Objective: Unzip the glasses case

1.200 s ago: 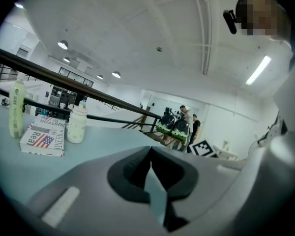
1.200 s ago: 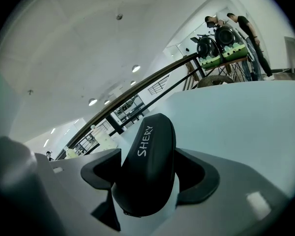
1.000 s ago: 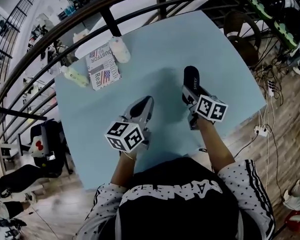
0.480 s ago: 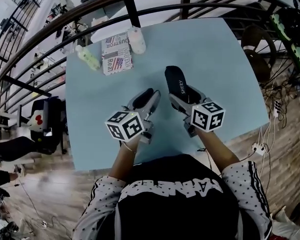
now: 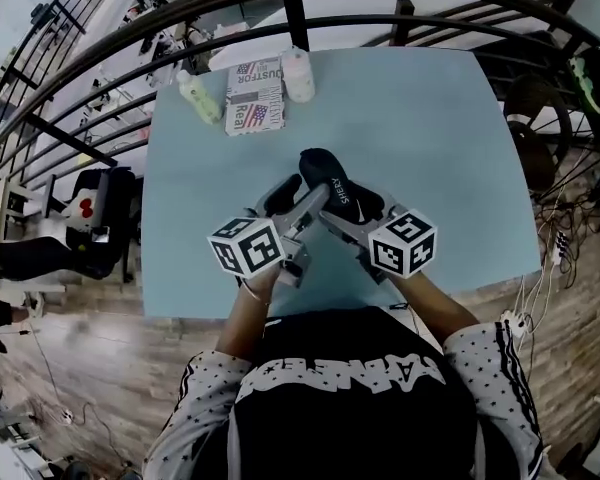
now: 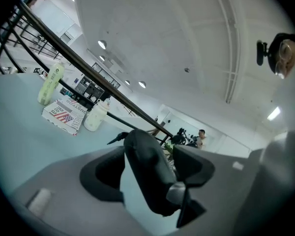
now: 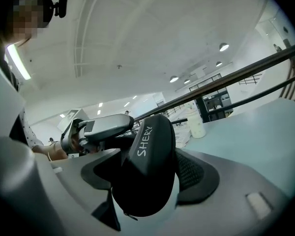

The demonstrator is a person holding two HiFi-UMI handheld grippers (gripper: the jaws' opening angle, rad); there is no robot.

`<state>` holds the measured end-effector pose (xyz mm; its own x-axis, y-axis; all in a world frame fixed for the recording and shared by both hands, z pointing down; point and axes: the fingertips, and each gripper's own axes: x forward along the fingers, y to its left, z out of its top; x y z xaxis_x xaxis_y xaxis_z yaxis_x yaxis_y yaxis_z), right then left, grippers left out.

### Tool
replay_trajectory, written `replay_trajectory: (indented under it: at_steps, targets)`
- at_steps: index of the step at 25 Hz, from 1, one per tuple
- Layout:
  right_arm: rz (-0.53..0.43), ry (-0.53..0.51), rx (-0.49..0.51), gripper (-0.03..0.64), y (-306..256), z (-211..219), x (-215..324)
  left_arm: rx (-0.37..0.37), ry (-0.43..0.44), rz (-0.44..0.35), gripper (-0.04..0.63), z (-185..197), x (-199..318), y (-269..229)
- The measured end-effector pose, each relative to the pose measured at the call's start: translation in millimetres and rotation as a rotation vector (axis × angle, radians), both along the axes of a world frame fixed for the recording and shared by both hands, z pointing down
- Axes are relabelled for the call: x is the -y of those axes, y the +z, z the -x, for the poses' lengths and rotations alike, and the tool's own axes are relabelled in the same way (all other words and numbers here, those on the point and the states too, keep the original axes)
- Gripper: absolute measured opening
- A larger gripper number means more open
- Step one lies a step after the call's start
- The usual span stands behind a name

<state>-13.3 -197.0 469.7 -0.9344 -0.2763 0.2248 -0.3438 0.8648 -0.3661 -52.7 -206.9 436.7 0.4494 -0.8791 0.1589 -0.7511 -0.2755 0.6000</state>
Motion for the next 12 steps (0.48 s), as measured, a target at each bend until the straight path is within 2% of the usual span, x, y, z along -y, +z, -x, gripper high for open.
replay_trajectory:
  at_steps: [5, 12]
  targets:
    - [-0.074, -0.111, 0.026, 0.347, -9, 10, -21, 0.007, -0.036, 0.016, 0.0, -1, -8, 4]
    - [-0.118, -0.211, 0.094, 0.347, -16, 24, -43, -0.019, -0.076, 0.004, 0.0, 5, -17, 2]
